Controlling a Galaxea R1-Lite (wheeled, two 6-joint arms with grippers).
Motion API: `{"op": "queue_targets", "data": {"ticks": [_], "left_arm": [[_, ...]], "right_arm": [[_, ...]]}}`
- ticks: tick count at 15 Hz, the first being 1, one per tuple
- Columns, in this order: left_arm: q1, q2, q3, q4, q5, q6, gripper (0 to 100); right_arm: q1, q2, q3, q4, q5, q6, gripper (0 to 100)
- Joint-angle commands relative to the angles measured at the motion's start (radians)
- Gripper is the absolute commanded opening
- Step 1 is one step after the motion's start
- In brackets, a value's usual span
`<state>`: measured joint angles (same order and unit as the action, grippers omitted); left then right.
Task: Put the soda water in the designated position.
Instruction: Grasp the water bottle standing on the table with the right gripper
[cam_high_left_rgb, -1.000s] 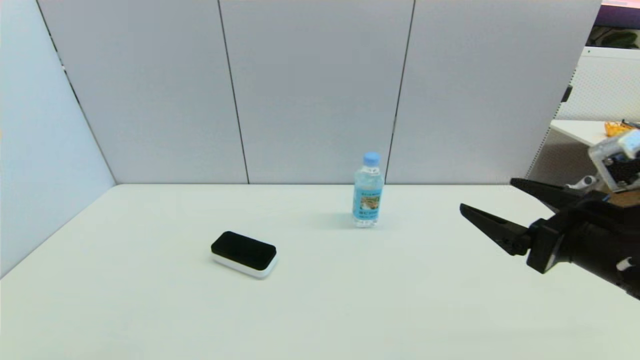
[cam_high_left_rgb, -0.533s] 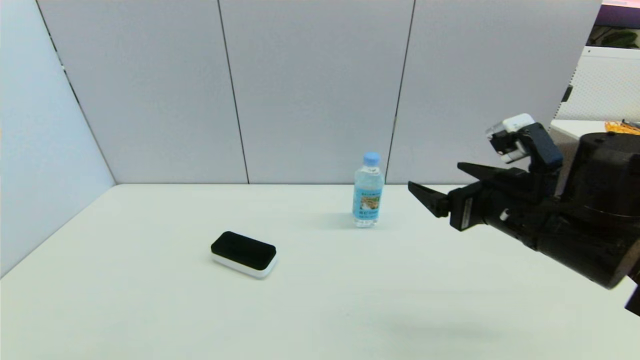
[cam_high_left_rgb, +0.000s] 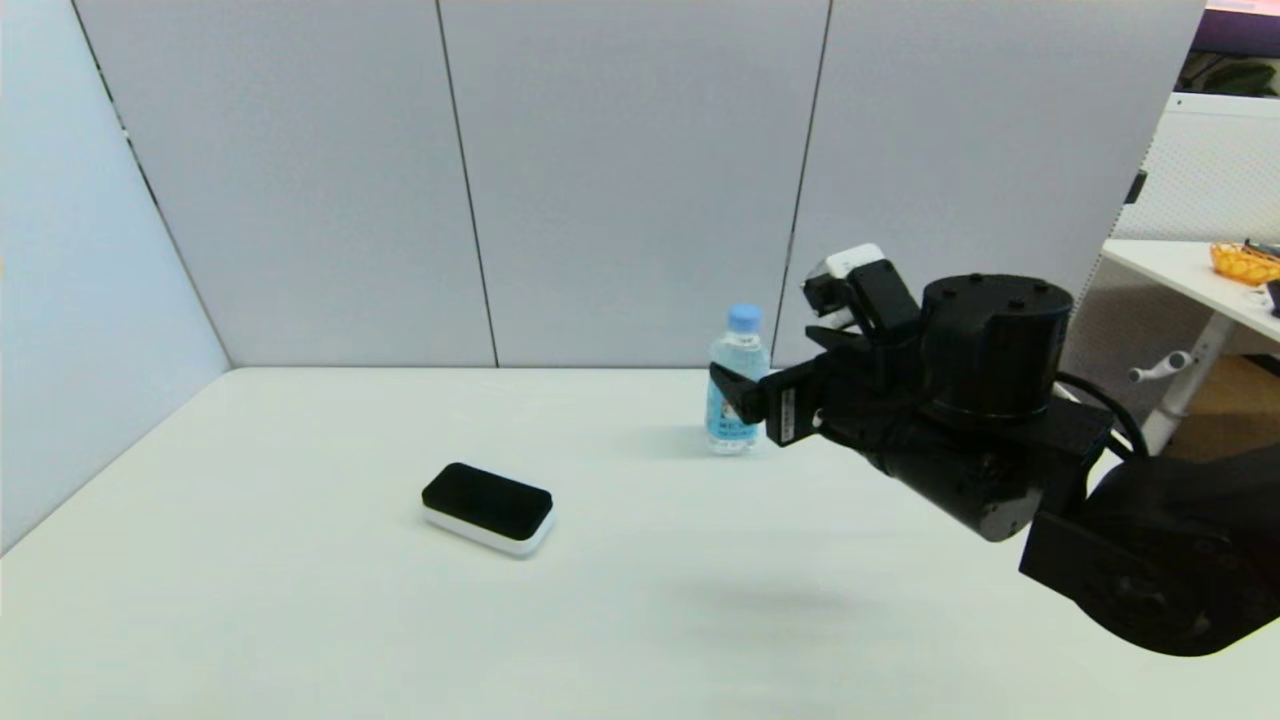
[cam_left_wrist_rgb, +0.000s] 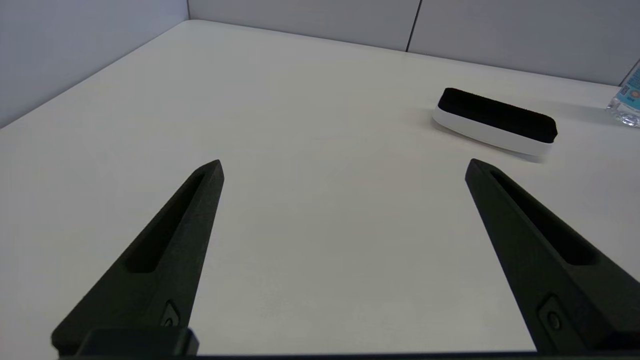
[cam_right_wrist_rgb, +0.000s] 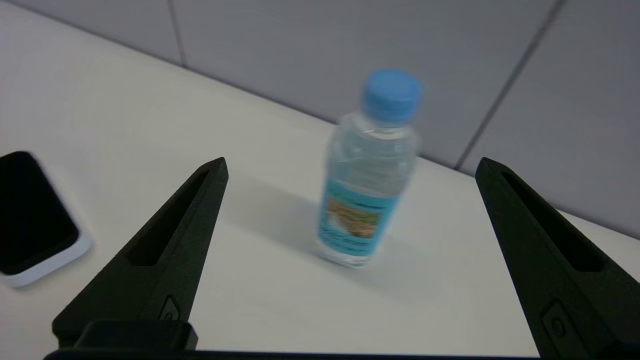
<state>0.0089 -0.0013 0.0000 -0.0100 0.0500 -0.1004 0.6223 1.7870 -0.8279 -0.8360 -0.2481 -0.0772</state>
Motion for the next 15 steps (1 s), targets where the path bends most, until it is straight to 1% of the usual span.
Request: {"op": "queue_targets", "data": {"ticks": [1, 5, 6, 11, 15], "left_arm": [[0.0, 0.0, 0.0, -0.001, 0.001, -0.001, 100], [0.0, 0.0, 0.0, -0.001, 0.001, -0.001, 100], [0.0, 0.0, 0.0, -0.001, 0.001, -0.001, 100], [0.0, 0.0, 0.0, -0.001, 0.001, -0.001, 100], [0.0, 0.0, 0.0, -0.001, 0.001, -0.001, 100]], "right_arm": [[0.086, 0.072, -0.008, -0.014, -0.108, 0.059, 100], [0.063, 0.129, -0.074, -0.014, -0.186, 0.06, 100], [0.045, 0.146, -0.085, -0.017, -0.194, 0.062, 100], [-0.019, 0.187, -0.131, -0.023, -0.194, 0.048, 100], [-0.036, 0.218, -0.131, -0.026, -0.192, 0.054, 100]]}}
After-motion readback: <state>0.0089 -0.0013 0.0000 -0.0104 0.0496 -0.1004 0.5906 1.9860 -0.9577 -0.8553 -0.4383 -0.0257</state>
